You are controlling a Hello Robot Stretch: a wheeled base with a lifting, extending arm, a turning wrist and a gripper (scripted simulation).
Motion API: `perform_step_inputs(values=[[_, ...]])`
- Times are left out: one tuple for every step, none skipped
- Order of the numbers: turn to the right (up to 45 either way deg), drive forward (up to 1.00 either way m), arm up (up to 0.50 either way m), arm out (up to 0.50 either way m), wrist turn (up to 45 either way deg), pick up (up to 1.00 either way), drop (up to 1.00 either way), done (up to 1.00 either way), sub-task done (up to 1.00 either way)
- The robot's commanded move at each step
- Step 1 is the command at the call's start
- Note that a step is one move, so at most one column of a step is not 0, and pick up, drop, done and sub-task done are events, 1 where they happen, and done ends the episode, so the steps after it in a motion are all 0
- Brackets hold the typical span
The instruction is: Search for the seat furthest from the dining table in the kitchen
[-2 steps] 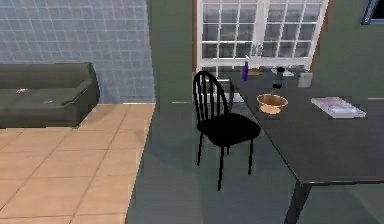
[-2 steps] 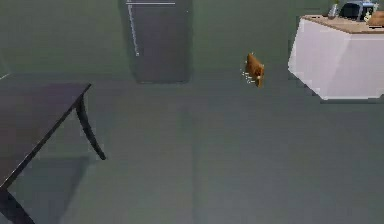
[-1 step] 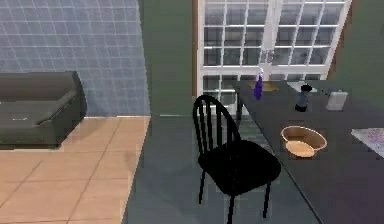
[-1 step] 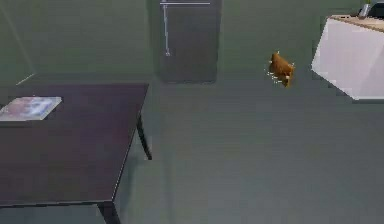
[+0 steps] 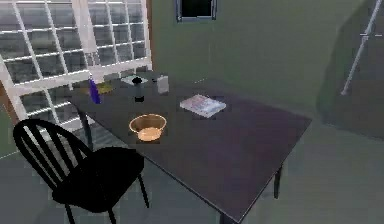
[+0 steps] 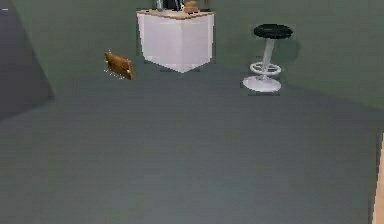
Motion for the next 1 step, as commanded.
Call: perform_step_inputs(values=[[45.0,0.0,0.0,0.0,0.0,0.0,0.0,0.0,0.0]])
